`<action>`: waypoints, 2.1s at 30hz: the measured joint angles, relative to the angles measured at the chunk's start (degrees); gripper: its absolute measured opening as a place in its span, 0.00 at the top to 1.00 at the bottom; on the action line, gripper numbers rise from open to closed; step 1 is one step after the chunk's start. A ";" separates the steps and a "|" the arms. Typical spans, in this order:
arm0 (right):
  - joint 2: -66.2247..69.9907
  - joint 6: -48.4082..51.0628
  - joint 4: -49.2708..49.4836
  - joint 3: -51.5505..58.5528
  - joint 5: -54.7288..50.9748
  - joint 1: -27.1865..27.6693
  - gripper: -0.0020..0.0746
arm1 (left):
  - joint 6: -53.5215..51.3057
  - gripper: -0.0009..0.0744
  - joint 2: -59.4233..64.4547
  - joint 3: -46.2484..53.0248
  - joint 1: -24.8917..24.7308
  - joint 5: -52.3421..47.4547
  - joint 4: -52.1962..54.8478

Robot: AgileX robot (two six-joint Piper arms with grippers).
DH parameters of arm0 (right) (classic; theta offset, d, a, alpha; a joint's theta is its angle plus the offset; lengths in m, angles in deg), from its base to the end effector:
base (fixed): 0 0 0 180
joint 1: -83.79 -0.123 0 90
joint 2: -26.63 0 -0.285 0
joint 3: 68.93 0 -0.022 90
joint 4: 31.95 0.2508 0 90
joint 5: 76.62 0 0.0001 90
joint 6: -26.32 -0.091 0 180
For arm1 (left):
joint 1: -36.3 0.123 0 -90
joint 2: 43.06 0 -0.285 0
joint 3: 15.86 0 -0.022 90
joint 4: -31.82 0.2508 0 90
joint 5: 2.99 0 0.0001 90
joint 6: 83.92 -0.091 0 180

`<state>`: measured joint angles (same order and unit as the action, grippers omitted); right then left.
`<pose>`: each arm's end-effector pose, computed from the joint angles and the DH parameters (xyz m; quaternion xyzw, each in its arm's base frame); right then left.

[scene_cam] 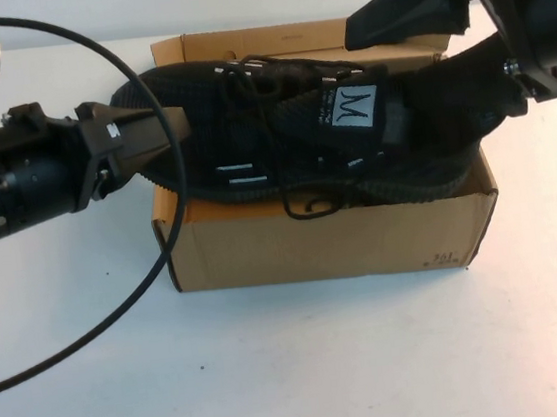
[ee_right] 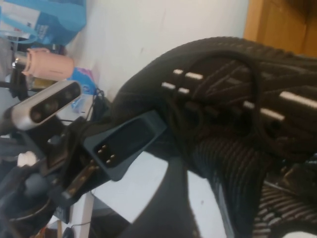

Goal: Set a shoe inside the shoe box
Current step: Hand over the shoe

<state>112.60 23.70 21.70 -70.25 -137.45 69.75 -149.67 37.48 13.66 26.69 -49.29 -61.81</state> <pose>0.2523 0.1291 0.4098 0.0079 0.8572 0.4753 0.1980 0.2421 -0.1077 0.3211 0.1047 0.7655 -0.4804 0.4150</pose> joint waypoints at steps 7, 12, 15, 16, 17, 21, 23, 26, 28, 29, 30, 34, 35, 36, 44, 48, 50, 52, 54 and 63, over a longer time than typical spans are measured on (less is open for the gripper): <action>0.73 1.24 -0.54 0.00 0.46 0.00 0.18 | 1.38 0.83 0.00 0.00 0.00 0.96 0.00; 0.77 2.61 -0.54 0.00 0.60 0.00 0.18 | 3.42 0.83 0.00 0.00 0.00 1.99 0.00; 0.77 3.66 -0.25 0.00 1.23 0.00 0.18 | 5.02 0.83 0.00 0.00 0.00 2.54 -0.09; 0.86 3.81 0.14 0.00 1.50 0.00 0.18 | 5.61 0.83 0.00 0.00 0.00 2.64 -0.09; 0.86 3.89 0.42 0.00 1.83 0.00 0.18 | 6.39 0.83 0.00 0.00 0.00 2.64 -0.09; 1.92 4.46 2.24 0.00 2.43 0.00 0.18 | 8.61 0.83 0.00 0.00 0.00 3.00 -0.09; 2.86 5.95 3.83 0.00 2.43 0.00 0.18 | 8.97 0.83 0.00 0.00 0.00 3.07 -0.09; 4.25 8.93 7.11 0.00 2.43 0.00 0.18 | 9.34 0.83 0.00 0.00 0.00 3.42 -0.09; 4.77 10.41 9.31 0.00 2.43 0.00 0.18 | 9.39 0.83 0.00 0.00 0.00 3.66 -0.09; 5.01 10.96 9.89 0.00 2.43 0.00 0.18 | 9.48 0.83 0.00 0.00 0.00 3.82 -0.09; 5.00 11.25 10.13 0.00 2.43 0.00 0.18 | 9.48 0.83 0.00 0.00 0.00 3.91 -0.09; 5.03 11.60 10.03 0.00 2.43 0.00 0.18 | 9.61 0.83 0.00 0.00 0.00 3.91 -0.09; 5.13 11.60 10.02 0.00 2.43 0.00 0.18 | 9.61 0.83 0.00 0.00 0.00 3.91 -0.09; 5.26 11.74 10.02 0.00 2.32 0.00 0.18 | 9.61 0.83 0.00 0.00 0.00 3.91 -0.09; 6.97 14.18 9.95 0.00 2.82 -0.76 0.18 | 9.61 0.83 0.00 0.00 0.00 4.57 0.02; 7.43 14.77 10.32 0.00 4.26 -2.94 0.18 | 9.61 0.83 0.00 0.00 0.00 4.72 0.02; 7.89 14.93 10.32 0.00 4.34 -3.50 0.18 | 9.61 0.83 0.00 0.00 0.00 4.72 0.02; 8.60 15.05 10.73 0.00 4.34 -3.63 0.18 | 9.61 0.83 0.00 0.00 0.00 4.72 0.12; 9.38 15.14 11.14 0.00 4.46 -3.73 0.18 | 9.61 0.83 0.00 0.00 0.00 4.72 0.12; 9.96 18.82 13.33 0.00 5.31 -6.14 0.18 | 9.61 0.83 0.00 0.00 0.00 4.72 0.12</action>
<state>122.56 42.52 35.03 -70.25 -132.13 63.61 -140.06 37.48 13.66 26.69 -44.58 -61.69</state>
